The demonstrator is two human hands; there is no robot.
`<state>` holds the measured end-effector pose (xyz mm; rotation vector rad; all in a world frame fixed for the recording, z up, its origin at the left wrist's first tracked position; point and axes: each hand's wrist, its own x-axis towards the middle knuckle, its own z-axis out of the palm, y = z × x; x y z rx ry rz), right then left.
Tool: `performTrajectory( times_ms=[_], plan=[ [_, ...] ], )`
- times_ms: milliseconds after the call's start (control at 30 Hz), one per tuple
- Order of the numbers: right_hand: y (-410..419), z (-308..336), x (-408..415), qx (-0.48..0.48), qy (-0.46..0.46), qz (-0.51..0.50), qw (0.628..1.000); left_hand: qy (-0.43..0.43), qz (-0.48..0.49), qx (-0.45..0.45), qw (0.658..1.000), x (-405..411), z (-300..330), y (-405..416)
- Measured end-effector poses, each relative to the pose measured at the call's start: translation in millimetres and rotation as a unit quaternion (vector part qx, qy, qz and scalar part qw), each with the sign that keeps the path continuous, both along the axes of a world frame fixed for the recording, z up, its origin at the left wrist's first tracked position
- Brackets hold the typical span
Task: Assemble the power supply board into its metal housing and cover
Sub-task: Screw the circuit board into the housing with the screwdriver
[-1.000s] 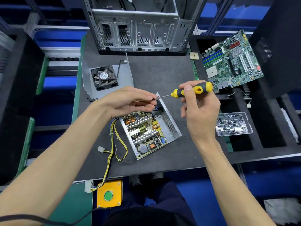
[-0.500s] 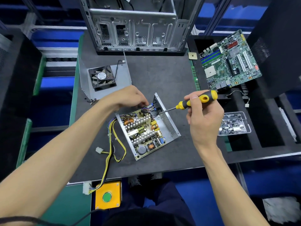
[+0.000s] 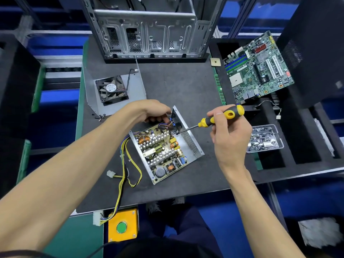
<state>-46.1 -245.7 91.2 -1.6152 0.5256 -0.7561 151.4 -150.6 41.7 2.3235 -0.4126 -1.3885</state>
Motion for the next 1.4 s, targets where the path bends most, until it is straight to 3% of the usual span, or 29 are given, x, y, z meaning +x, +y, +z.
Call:
performTrajectory(
  times_ms=[633,967,1133,1400],
  plan=[
    [-2,1,3,-0.005,0.010,-0.007,1.000,0.031,-0.020,-0.022,0.999,-1,2,3],
    [-1,-3,2,-0.001,0.010,-0.002,1.000,0.022,0.081,-0.084,0.993,3,-11,14],
    [0,-3,3,-0.007,0.017,0.003,1.000,0.105,0.168,-0.134,0.971,0,-13,17],
    [-3,-3,3,-0.006,0.018,0.009,1.000,0.088,0.179,-0.134,0.971,-2,-18,13]
  ],
)
